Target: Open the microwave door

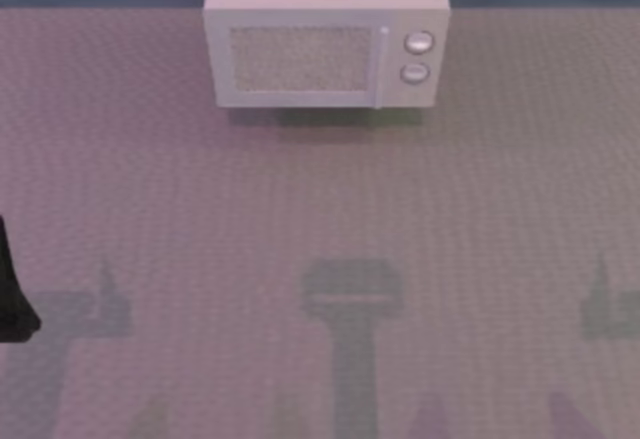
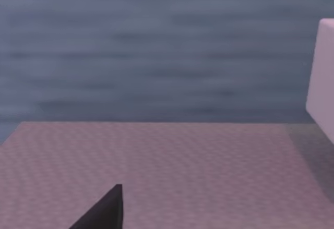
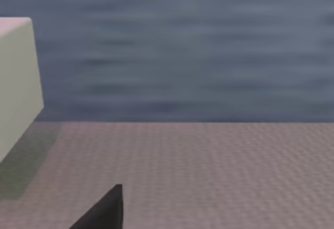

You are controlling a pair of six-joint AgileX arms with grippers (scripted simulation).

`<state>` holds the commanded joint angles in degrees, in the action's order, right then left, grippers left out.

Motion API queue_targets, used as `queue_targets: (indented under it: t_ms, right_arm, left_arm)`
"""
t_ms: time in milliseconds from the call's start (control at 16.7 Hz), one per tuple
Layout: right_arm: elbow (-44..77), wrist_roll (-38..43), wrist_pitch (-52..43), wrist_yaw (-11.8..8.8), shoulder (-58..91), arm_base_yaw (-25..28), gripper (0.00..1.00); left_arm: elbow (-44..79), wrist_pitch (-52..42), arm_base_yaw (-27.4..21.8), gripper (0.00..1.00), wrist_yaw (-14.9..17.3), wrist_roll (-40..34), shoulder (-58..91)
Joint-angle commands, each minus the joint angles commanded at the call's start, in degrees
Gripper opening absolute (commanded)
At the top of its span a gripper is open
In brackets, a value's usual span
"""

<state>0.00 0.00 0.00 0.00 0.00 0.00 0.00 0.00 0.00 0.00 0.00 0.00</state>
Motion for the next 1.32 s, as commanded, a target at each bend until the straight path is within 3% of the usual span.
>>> queue_targets:
  t_ms: [240, 420, 1320]
  right_arm:
    - [0.0, 0.0, 0.0, 0.0, 0.0, 0.0, 1.0]
    - [0.0, 0.0, 0.0, 0.0, 0.0, 0.0, 1.0]
    - [0.0, 0.0, 0.0, 0.0, 0.0, 0.0, 1.0]
  left_arm:
    - [1.5, -0.4, -1.0, 1.0, -0.9, -0.4, 1.8]
    - [7.3, -1.4, -4.7, 1.0, -4.2, -1.9, 9.0]
    - [69.2, -1.8, -38.6, 1.0, -34.3, -21.2, 92.5]
